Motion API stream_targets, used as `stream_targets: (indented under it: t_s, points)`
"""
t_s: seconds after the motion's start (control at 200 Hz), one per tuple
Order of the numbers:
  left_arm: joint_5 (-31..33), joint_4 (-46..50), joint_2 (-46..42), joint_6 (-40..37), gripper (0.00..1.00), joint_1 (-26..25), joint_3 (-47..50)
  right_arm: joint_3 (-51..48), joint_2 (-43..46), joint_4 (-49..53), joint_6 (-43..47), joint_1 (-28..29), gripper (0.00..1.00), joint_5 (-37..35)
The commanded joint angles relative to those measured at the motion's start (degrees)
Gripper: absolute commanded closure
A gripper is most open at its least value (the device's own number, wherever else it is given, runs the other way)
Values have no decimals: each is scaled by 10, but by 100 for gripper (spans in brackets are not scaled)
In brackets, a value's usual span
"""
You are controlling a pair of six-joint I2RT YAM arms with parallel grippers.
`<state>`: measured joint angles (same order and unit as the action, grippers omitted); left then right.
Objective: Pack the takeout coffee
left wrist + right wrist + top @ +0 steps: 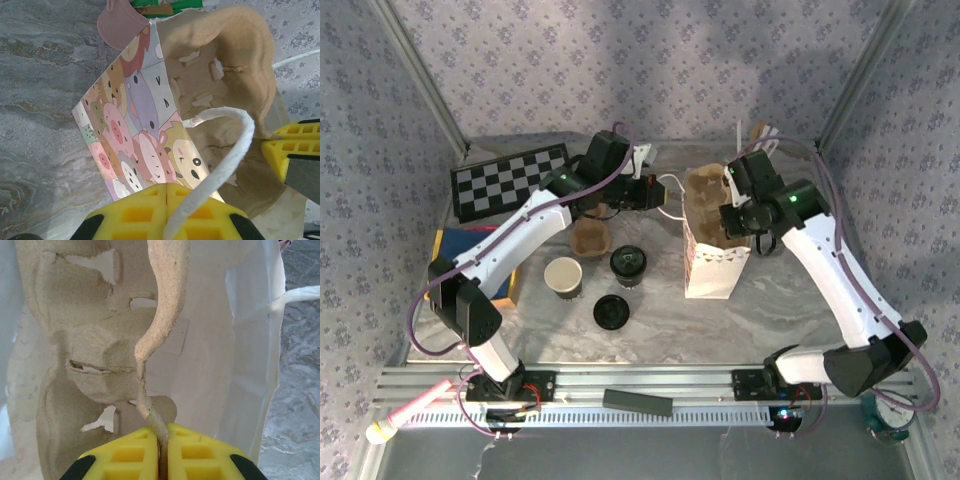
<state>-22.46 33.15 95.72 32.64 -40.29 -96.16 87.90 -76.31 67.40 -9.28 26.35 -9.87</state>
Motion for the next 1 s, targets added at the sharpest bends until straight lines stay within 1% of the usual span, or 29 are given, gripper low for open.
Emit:
stream_targets:
  t_s: [0.0, 0.13, 0.25, 0.49, 0.605, 0.735, 0.995]
  points:
    - [1, -15, -18, 5, 100, -5, -4, 10, -18, 35, 16, 18, 90, -56]
    - [4, -16, -21, 6, 100, -6, -3, 13, -23, 38, 7, 21, 91, -59]
    - [9, -22, -24, 9, 100, -8, 6, 19, -23, 38, -20, 15, 90, -15]
    - [27, -41, -33, 23, 100, -22, 26, 11, -23, 13, -84, -21, 90, 83]
    - [29, -49, -38, 28, 100, -23, 36, 10, -24, 3, -97, -23, 90, 81]
    - [29, -56, -42, 31, 100, -23, 44, 6, -29, 7, -109, -25, 90, 95]
    - [29, -66, -51, 37, 100, -25, 60, -15, -21, -16, -132, -54, 90, 162]
